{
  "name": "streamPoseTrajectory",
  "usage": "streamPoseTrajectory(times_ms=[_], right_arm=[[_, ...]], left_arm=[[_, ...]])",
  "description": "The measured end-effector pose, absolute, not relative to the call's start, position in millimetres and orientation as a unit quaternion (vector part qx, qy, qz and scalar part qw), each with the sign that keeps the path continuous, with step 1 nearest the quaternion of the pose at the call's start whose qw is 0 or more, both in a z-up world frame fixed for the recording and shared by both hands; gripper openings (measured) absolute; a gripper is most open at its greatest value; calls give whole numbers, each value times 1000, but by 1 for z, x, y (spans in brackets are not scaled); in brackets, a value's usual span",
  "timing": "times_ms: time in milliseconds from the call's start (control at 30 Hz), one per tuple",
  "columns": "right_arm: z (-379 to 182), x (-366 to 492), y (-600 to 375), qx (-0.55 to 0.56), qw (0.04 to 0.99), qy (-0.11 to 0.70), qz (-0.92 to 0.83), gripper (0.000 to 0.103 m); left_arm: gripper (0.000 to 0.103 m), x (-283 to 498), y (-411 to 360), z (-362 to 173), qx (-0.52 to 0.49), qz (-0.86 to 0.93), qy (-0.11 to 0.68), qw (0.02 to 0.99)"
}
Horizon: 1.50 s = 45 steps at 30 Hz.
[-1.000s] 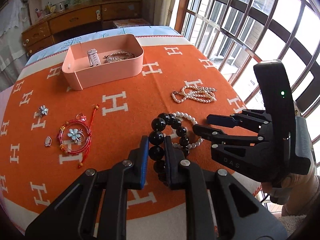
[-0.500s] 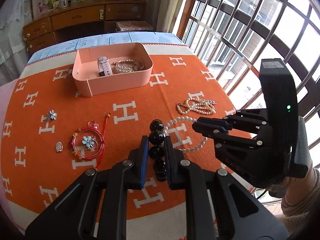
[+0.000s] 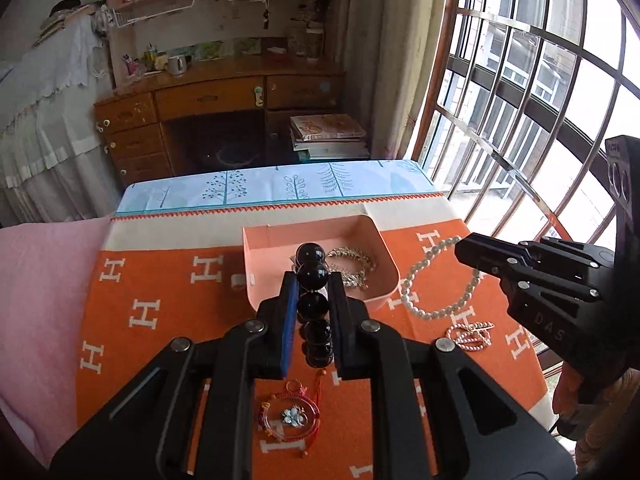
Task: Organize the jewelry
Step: 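Lower both bracelets into the pink box and open both tools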
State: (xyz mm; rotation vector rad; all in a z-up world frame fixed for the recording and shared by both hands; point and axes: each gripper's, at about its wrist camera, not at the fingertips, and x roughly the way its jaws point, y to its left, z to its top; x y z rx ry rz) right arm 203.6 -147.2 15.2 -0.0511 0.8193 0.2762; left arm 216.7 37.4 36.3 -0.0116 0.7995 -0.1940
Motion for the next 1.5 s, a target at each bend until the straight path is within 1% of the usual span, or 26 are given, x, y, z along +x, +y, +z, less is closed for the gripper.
streamPoseTrajectory(times_ms=[100, 200, 300, 400, 533, 600, 633, 700, 733, 767, 800, 833, 900, 967, 1300, 1500], right_arm=[[18, 231, -136, -15, 911, 394, 124, 7], [11, 261, -123, -2, 906, 406, 122, 7], [-4, 288, -113, 9, 899, 420, 119, 7], [-21, 309, -105, 22, 892, 435, 119, 7], [-49, 331, -102, 50, 879, 459, 120, 7], [-62, 341, -105, 67, 867, 478, 125, 9], [-69, 340, -107, 73, 862, 485, 126, 11], [-77, 343, -109, 67, 862, 489, 120, 18], [-79, 343, -110, 65, 862, 489, 119, 24], [-81, 342, -112, 66, 862, 488, 121, 26], [-82, 341, -115, 68, 863, 486, 121, 26], [-82, 338, -117, 70, 864, 484, 120, 28], [-79, 329, -121, 69, 869, 476, 119, 32], [-74, 321, -126, 70, 873, 467, 118, 36], [-46, 268, -139, 46, 881, 456, 115, 36], [-21, 224, -139, 27, 887, 445, 122, 36]], left_arm=[[12, 249, 43, 24, -3, -84, 405, 911], [12, 281, 42, 0, -1, -77, 429, 900], [12, 306, 36, -25, -1, -76, 454, 888], [12, 321, 29, -47, -22, -87, 471, 878], [12, 338, 20, -65, -59, -109, 478, 870], [12, 343, 14, -73, -59, -113, 480, 868], [13, 345, 12, -76, -56, -115, 482, 867], [16, 348, 7, -81, -46, -119, 488, 863], [22, 349, 6, -82, -42, -117, 490, 863], [27, 346, 7, -81, -38, -116, 488, 864], [36, 345, 7, -80, -33, -114, 485, 866], [43, 342, 8, -78, -31, -112, 483, 868], [49, 336, 12, -72, -29, -116, 479, 870], [49, 330, 16, -65, -26, -114, 479, 870], [49, 285, 62, -18, -42, -91, 481, 871], [49, 249, 96, 6, -34, -64, 473, 878]])
